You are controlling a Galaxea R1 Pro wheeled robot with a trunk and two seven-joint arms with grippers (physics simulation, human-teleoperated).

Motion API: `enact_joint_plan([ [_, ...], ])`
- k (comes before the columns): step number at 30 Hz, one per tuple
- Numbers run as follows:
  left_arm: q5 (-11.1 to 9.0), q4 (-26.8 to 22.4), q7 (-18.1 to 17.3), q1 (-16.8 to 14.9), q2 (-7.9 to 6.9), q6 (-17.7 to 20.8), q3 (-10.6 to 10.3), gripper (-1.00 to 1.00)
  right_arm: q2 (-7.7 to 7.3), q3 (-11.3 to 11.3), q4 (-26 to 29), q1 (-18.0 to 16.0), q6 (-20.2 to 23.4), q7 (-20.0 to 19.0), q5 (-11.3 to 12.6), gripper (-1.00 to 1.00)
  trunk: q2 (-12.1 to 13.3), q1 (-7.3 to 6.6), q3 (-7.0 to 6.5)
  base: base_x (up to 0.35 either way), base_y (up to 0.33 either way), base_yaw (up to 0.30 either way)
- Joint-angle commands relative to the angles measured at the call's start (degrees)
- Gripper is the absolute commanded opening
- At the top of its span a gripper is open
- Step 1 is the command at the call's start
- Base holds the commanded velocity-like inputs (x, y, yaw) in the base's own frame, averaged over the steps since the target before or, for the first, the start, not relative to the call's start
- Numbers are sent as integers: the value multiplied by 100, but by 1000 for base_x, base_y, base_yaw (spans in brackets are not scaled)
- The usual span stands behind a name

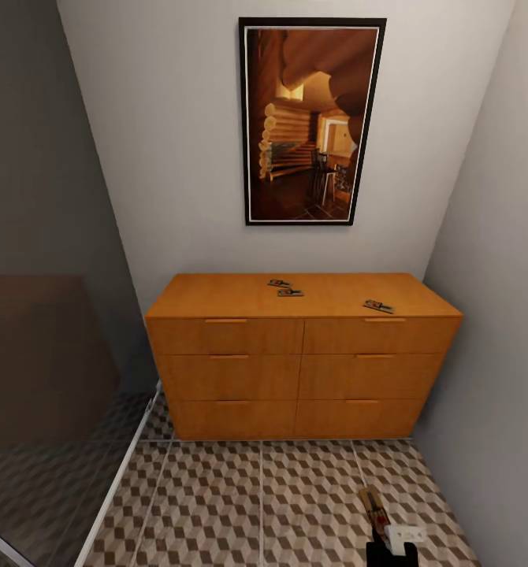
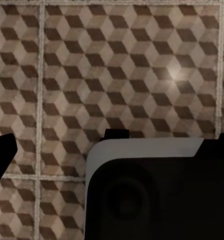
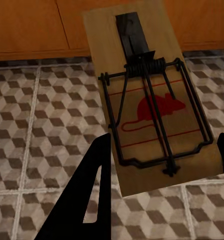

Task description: Take the four mousetraps from the cabinet in the bathroom and place them on the bathroom floor. Make sure all four end up on the same floor surface, and ensure that at least two of them are either under or directly next to the same bathroom sink.

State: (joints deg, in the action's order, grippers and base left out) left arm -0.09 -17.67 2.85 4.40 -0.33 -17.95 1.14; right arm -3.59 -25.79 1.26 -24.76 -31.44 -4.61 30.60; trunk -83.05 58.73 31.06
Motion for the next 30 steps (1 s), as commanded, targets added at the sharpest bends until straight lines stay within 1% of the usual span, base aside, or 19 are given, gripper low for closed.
enact_joint_plan([
  [1,0,-8,5,5,2,-7,9,100,12,-13,-4,-3,-16,-34,85,-100,-2,0,4,0,0,0],
  [7,0,-8,5,1,1,-7,9,100,36,-7,-7,-4,-29,13,126,-100,-2,0,4,0,0,0],
  [9,0,-8,5,1,1,-7,9,100,66,-6,-12,-4,-44,17,133,-100,-2,0,4,0,0,0],
  [12,0,-8,7,2,-1,-7,9,100,161,-4,-28,-3,-128,27,131,-100,-2,0,4,0,0,0],
  [14,3,-8,6,0,0,-7,9,100,233,-3,-34,1,-377,35,131,-100,-2,0,4,0,0,0],
  [15,8,-12,5,2,-1,-7,9,100,258,-3,-36,21,-573,45,131,-100,-2,0,4,0,0,0],
  [16,10,-13,5,1,-1,-7,9,100,269,-4,-36,35,-682,52,131,-100,-2,0,4,0,0,0],
  [17,10,-15,5,0,-2,-7,9,100,322,-4,-37,72,-1009,91,131,-100,-2,0,4,0,0,0],
  [18,13,-16,5,1,0,-7,11,100,393,-3,-38,91,-1216,136,129,-100,-2,0,4,0,0,0],
  [19,14,-16,7,1,1,-7,12,100,437,-2,-40,101,-1318,169,127,-100,-2,0,4,0,0,0],
  [21,16,-17,8,1,-1,-9,16,100,580,-2,-44,197,-1801,409,124,-100,-2,0,4,0,0,0],
  [22,17,-20,11,0,-2,-11,19,100,646,-3,-46,292,-2247,678,120,-100,-2,0,4,0,0,0],
  [24,17,-24,12,0,-2,-14,23,100,698,-4,-47,362,-2685,1013,113,-100,-2,0,4,0,0,0],
  [26,17,-26,13,1,-2,-15,25,100,708,-5,-47,386,-2797,1147,109,-100,-2,0,4,0,0,0],
  [27,17,-29,13,2,-2,-15,26,100,714,-8,-45,395,-2779,1197,105,-100,-2,0,4,0,0,0],
  [28,17,-31,13,3,-2,-15,26,100,717,-9,-46,398,-2746,1215,103,-100,-2,0,4,0,0,0],
  [30,10,-38,13,1,-2,-16,26,100,719,-12,-43,408,-2508,1252,99,-100,-2,0,4,0,0,0],
])
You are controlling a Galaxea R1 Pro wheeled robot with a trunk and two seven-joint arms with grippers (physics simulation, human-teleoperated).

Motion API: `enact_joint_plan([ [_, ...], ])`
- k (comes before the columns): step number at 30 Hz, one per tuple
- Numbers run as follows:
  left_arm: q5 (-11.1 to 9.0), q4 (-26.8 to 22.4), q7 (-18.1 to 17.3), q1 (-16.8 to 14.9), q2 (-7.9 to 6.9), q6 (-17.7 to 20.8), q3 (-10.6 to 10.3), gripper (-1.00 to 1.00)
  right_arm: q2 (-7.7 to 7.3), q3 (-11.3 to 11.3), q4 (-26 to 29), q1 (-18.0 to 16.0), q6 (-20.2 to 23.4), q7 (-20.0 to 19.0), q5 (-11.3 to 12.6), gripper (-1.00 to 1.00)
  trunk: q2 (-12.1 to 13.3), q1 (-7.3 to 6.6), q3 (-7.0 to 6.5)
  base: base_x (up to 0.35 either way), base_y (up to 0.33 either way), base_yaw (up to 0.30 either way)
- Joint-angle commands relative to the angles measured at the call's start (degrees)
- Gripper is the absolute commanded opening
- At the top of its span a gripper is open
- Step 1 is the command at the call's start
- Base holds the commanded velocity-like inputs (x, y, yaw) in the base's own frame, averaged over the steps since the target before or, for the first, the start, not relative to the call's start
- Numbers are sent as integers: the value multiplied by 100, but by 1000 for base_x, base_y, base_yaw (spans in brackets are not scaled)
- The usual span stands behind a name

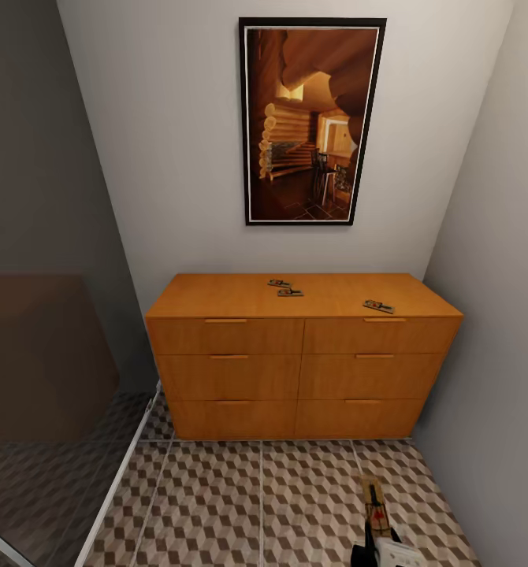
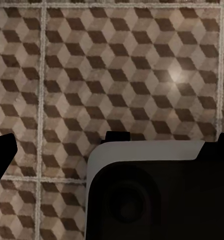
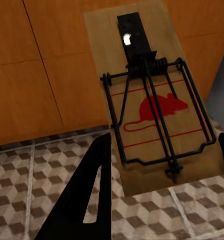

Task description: Take the four mousetraps from the cabinet in the bathroom and place them on the bathroom floor. Make sure all four end up on the same floor surface, and ensure that at least two of them are either under or directly next to the same bathroom sink.

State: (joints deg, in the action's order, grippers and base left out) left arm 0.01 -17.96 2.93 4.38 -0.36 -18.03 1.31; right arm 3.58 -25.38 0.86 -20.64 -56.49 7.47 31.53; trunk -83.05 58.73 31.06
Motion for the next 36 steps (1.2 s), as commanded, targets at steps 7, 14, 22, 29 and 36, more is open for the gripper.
enact_joint_plan([
  [7,-7,-20,28,5,-12,-167,17,100,-1,-56,2,6,569,34,2,-100,-3,0,4,0,0,0],
  [14,-18,-16,40,8,-25,-300,18,100,1,-61,10,7,1316,-132,2,-100,-3,0,4,0,0,0],
  [22,-19,-14,40,5,-25,-306,19,100,-20,-58,11,8,1391,-232,1,-100,-3,0,4,0,0,0],
  [29,-19,-16,41,4,-25,-319,18,100,-24,-56,11,7,1395,-229,2,-100,-3,0,4,0,0,0],
  [36,-20,-170,50,3,-25,-300,29,100,-24,-54,11,7,1398,-228,2,-100,-3,0,4,0,0,0],
])
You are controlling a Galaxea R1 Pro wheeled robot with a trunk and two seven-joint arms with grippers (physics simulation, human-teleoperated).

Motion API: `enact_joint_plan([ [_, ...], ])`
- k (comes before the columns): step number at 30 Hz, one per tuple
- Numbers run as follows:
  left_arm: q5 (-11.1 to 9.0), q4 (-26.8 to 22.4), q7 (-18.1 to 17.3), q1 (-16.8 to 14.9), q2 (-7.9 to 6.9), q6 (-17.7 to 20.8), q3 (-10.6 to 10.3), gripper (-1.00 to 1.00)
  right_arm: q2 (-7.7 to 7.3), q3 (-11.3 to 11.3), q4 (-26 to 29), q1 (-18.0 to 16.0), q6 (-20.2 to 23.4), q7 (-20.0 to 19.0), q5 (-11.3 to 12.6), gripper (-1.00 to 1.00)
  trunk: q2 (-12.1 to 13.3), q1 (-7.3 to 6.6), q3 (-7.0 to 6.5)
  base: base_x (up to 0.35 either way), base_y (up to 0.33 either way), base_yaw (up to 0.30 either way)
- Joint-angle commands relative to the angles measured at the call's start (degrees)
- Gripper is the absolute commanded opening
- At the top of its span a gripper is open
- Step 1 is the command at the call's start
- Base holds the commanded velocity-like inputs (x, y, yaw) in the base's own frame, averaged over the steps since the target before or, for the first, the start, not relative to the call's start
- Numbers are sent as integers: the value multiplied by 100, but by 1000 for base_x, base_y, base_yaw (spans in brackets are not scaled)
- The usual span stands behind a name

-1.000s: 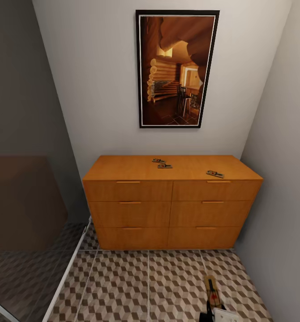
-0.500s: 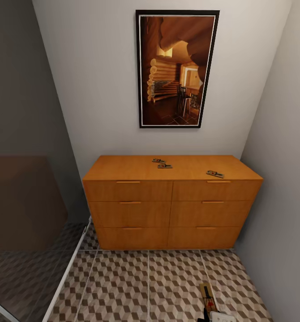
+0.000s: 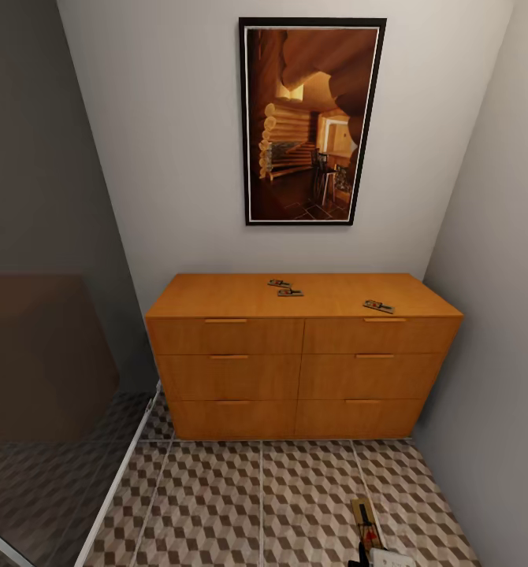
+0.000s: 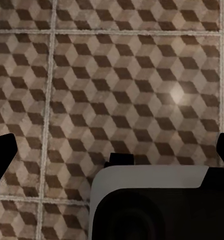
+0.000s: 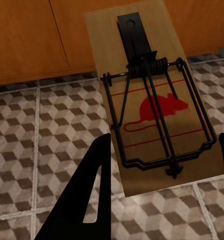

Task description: Take the four mousetraps from the cabinet in the bathroom and place them on the bathroom floor. Make sure all four end up on the same floor surface, and ensure that at least two of them are either under or directly next to the same bathroom sink.

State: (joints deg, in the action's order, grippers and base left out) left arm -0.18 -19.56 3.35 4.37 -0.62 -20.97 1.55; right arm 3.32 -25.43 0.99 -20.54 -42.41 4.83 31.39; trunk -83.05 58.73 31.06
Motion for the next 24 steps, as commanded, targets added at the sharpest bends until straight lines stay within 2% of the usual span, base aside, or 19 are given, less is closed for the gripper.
enact_joint_plan([
  [1,-9,-109,14,3,-4,9,7,100,2,-50,-2,-3,-4,39,16,-100,-3,0,4,0,0,0],
  [3,-17,-293,19,3,-10,89,9,100,-2,-50,-2,-3,0,41,16,-100,-3,0,4,0,0,0],
  [5,-27,-616,23,2,-11,490,11,100,-5,-50,-2,-3,3,43,16,-100,-3,0,4,0,0,0],
  [6,-29,-843,17,-1,-7,881,11,100,-6,-50,-2,-3,4,47,16,-100,-3,0,4,0,0,0],
  [7,-32,-1340,-4,-4,-1,1658,11,100,-6,-50,0,-3,4,54,16,-100,-3,0,4,0,0,0],
  [8,-33,-1561,-10,-4,1,1953,11,100,-8,-50,-1,-3,5,56,16,-100,-3,0,4,0,0,0],
  [11,-41,-3023,-36,-8,32,3546,12,100,-14,-49,-2,-3,5,65,16,-100,-3,0,4,0,0,0],
  [14,-41,-4427,-37,-122,166,4738,12,100,-17,-48,-2,-3,5,69,16,-100,-3,0,4,0,0,0],
  [18,-38,-5917,-36,-626,288,6344,12,100,-42,-47,-1,-3,5,74,16,-100,-3,0,4,0,0,0],
  [19,-37,-6210,-38,-802,299,6743,12,100,-48,-44,-2,-3,5,76,16,-100,-3,0,4,0,0,0],
  [20,-40,-6534,-37,-1147,308,7267,12,100,-54,-43,-1,-3,5,82,16,-100,-3,0,4,0,0,0],
  [21,-41,-6602,-33,-1282,310,7392,12,100,-55,-42,1,-3,5,83,16,-100,-3,0,4,0,0,0],
  [24,-52,-6639,-4,-2363,321,7762,12,100,-58,-42,4,-3,5,87,22,-100,-3,0,4,0,0,0],
])
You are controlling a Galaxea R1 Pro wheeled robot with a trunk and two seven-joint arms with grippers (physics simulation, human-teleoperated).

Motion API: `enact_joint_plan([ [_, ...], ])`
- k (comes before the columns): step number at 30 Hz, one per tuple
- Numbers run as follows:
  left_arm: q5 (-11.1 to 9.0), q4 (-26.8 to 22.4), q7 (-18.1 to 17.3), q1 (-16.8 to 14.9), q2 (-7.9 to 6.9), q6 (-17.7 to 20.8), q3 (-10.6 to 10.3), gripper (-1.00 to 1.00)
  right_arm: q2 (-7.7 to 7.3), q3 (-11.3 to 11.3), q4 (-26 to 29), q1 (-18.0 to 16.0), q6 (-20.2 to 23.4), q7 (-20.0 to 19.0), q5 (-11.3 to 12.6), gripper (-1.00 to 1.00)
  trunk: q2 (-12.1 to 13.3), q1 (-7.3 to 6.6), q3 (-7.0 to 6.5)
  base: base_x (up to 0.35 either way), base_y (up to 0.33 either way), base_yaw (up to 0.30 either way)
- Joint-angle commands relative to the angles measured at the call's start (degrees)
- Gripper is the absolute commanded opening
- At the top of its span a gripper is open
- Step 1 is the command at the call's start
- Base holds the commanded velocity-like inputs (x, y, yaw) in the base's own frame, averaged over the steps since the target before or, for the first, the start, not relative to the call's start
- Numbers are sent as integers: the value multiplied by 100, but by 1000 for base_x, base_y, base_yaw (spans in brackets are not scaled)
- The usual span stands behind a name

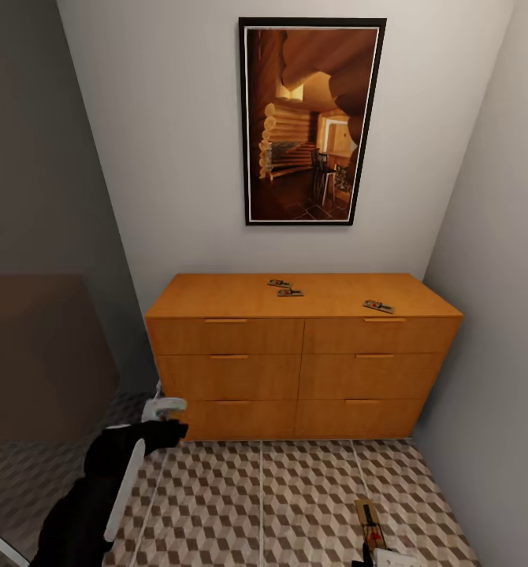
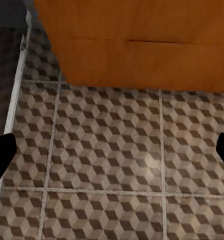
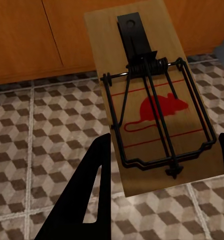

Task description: Take the four mousetraps from the cabinet in the bathroom and place them on the bathroom floor. Make sure all four end up on the same floor surface, and ensure that at least two of them are either under or directly next to the same bathroom sink.

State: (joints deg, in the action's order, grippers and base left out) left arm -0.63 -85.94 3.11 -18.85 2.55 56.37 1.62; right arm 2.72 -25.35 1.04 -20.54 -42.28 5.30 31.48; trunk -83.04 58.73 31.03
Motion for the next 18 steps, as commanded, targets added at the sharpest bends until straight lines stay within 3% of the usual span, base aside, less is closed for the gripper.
enact_joint_plan([
  [1,-9,73,24,-268,8,57,5,100,1,-50,-1,-3,-9,41,13,-100,-4,0,7,0,0,0],
  [2,-12,319,30,-767,16,99,5,100,1,-50,0,-3,-9,41,14,-100,-4,0,7,0,0,0],
  [3,-16,1106,36,-1787,30,135,5,100,0,-49,0,-3,-13,41,15,-100,-4,0,7,0,0,0],
  [4,-19,1387,37,-2107,32,142,5,100,0,-49,1,-3,-14,41,17,-100,-4,0,7,0,0,0],
  [5,-36,1960,38,-2720,41,150,8,100,-1,-47,1,-3,-15,45,19,-100,-4,0,7,0,0,0],
  [7,-133,2930,50,-3818,180,149,12,100,-19,-45,1,-3,-16,48,22,-100,-4,0,7,0,0,0],
  [8,-170,3198,56,-4191,282,148,13,100,-44,-43,2,-3,-17,49,23,-100,-4,0,7,0,0,0],
  [11,-228,3417,59,-4660,483,150,8,100,-90,-47,7,-3,-17,50,24,-100,-4,0,7,0,0,0],
  [15,-290,3457,-85,-4843,564,180,-21,100,-105,-49,9,-3,-17,50,24,-100,-4,0,7,0,0,0],
  [18,-308,3454,-720,-4881,472,184,-252,100,-105,-52,9,-3,-17,44,24,-100,-4,0,7,0,0,0],
])
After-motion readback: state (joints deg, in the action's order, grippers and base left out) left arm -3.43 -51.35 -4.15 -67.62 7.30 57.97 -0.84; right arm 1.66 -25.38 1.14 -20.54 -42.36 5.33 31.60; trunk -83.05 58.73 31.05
